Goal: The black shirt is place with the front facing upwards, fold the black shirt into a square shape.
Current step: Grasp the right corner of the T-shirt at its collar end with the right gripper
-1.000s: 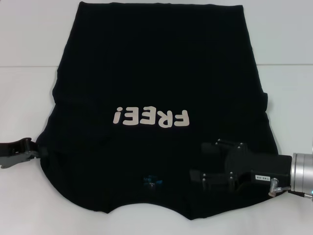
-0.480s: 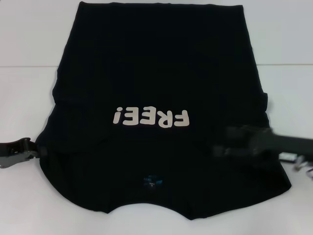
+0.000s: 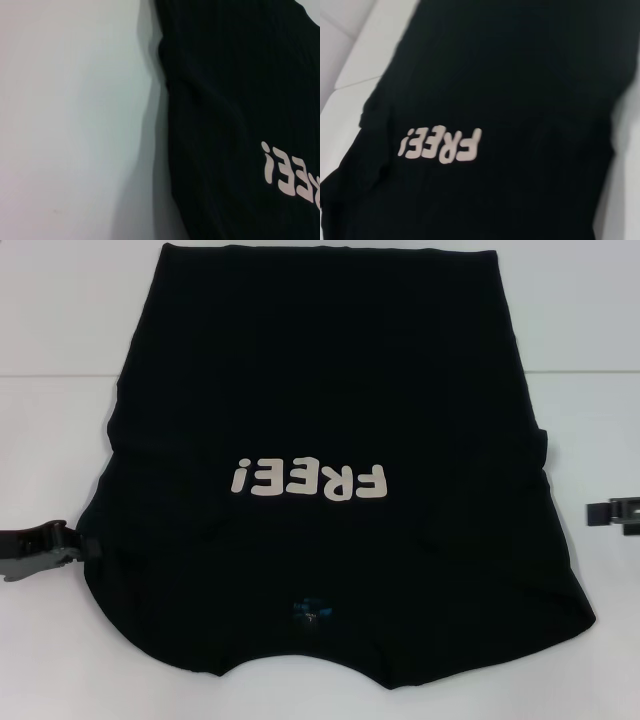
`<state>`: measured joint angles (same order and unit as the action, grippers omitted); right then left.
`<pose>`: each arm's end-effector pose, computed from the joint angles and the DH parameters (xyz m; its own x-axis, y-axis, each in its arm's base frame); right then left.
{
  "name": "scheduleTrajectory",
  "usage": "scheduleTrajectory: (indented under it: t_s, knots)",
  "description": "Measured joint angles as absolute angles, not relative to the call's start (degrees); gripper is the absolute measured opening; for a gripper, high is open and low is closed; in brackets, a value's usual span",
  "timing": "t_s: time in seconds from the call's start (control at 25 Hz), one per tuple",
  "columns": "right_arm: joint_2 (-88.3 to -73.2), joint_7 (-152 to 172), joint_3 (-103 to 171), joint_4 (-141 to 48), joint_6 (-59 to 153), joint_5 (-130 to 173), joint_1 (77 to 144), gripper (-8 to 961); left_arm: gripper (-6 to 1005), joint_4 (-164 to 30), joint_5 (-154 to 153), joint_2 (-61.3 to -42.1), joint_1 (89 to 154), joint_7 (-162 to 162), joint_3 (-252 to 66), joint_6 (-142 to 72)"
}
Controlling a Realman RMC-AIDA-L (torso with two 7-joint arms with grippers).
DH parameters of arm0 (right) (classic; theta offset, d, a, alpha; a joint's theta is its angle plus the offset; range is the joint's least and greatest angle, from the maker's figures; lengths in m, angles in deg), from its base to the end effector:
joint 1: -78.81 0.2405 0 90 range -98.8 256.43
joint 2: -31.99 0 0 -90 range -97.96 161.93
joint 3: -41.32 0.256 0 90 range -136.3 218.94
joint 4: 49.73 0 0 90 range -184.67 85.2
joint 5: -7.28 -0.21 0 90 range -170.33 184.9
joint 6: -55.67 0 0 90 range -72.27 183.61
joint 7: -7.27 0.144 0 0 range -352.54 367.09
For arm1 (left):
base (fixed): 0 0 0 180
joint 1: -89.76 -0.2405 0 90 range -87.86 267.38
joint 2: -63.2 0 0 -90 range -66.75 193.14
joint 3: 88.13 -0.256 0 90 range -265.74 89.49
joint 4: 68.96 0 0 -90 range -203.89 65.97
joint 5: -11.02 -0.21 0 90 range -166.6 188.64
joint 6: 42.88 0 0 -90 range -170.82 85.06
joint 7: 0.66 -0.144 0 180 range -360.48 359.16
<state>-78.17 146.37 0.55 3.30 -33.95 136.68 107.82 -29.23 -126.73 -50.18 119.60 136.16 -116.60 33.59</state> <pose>0.3015 0.3483 0.0959 0.2735 -0.8844 -0.3781 -0.9617 -0.2445 -0.1237 -0.3541 0.3403 0.0584 0.0408 0.8705 0.4904 0.9951 0.0087 -0.0983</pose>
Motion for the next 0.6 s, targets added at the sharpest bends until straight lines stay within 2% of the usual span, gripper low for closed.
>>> scheduleTrajectory:
  t_s: [0.24, 0.6]
  knots:
    - [-77.93, 149.45, 5.63, 3.32, -37.21, 147.21, 110.73, 888, 13, -29.23, -126.7, -50.27, 119.67, 135.91, -116.6, 33.69]
    - [-78.48, 149.26, 2.55, -1.79, -34.77, 150.3, 112.87, 879, 13, -29.23, -126.7, -50.28, 119.53, 135.36, -116.55, 33.67]
